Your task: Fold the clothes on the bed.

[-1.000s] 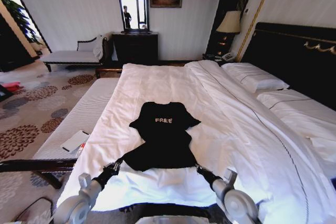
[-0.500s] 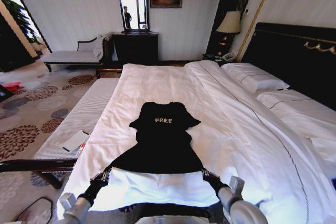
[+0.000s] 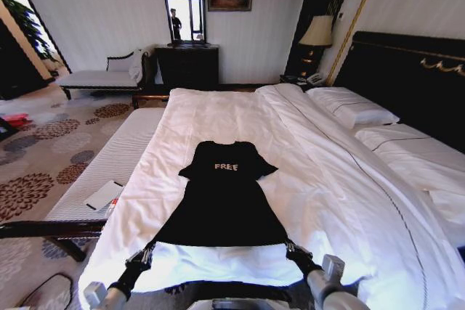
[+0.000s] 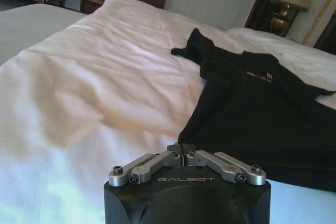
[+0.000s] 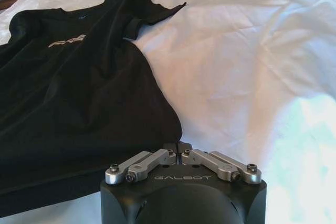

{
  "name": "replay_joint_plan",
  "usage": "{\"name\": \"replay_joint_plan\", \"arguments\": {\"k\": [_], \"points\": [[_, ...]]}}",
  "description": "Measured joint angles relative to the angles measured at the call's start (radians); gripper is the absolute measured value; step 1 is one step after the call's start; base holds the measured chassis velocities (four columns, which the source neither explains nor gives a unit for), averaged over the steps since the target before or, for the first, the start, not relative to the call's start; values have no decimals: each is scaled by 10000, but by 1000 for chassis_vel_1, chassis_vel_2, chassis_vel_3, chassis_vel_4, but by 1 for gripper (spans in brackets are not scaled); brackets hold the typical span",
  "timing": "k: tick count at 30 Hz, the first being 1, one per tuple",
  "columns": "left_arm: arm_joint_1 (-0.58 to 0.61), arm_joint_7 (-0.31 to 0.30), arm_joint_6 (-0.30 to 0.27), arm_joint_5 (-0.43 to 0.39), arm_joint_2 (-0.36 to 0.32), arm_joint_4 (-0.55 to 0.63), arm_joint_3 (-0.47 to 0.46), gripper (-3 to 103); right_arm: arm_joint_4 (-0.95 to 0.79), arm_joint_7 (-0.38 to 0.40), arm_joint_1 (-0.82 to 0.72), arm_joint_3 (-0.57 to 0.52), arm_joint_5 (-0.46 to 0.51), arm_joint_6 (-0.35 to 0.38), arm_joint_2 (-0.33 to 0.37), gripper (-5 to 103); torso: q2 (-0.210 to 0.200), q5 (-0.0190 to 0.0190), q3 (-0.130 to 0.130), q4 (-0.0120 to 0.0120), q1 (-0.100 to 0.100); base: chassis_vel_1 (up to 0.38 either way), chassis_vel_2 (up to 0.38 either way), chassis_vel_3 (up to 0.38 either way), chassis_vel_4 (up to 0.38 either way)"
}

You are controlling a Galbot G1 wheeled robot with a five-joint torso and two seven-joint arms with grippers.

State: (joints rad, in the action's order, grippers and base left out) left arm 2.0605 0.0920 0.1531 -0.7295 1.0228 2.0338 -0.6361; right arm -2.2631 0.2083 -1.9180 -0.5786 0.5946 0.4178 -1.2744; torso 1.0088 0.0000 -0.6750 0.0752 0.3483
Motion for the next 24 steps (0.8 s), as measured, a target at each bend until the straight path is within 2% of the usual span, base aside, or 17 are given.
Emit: {"name": "replay_joint_plan", "arguments": {"k": [9,24], "points": [[583,-13,425,389,-105,-188,-74,0,-42,-131,-417,-45,-458,-168,-24,0,0,0,0,2,0,0,0,0,0],[1138,-29,737,655,34,-185,-43,0,-91,-258,-885,39,-935,-388,-292,0,0,0,0,1,0,0,0,0,0]]}}
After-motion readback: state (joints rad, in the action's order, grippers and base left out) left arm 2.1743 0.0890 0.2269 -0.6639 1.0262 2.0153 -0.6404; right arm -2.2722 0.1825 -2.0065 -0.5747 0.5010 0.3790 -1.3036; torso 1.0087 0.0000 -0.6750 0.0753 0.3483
